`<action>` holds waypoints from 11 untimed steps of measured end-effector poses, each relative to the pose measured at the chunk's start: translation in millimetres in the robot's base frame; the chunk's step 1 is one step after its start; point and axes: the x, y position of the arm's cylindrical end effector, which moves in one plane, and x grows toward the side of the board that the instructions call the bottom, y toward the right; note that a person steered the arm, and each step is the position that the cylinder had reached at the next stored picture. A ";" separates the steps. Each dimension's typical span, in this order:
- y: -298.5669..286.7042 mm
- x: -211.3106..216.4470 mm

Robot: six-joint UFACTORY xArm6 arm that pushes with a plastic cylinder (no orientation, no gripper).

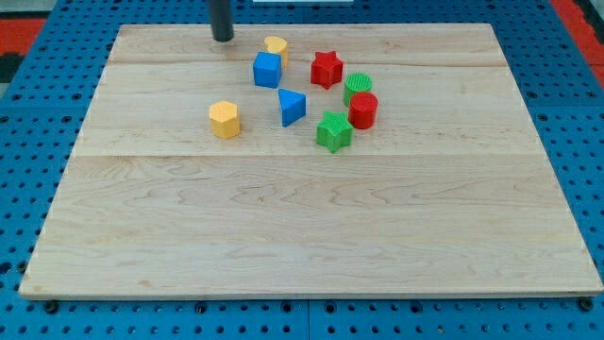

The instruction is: Push the yellow hexagon to the bottom right of the green star

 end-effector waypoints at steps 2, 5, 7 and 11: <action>-35.9 51.9; 12.6 189.8; 157.0 206.5; 272.4 305.5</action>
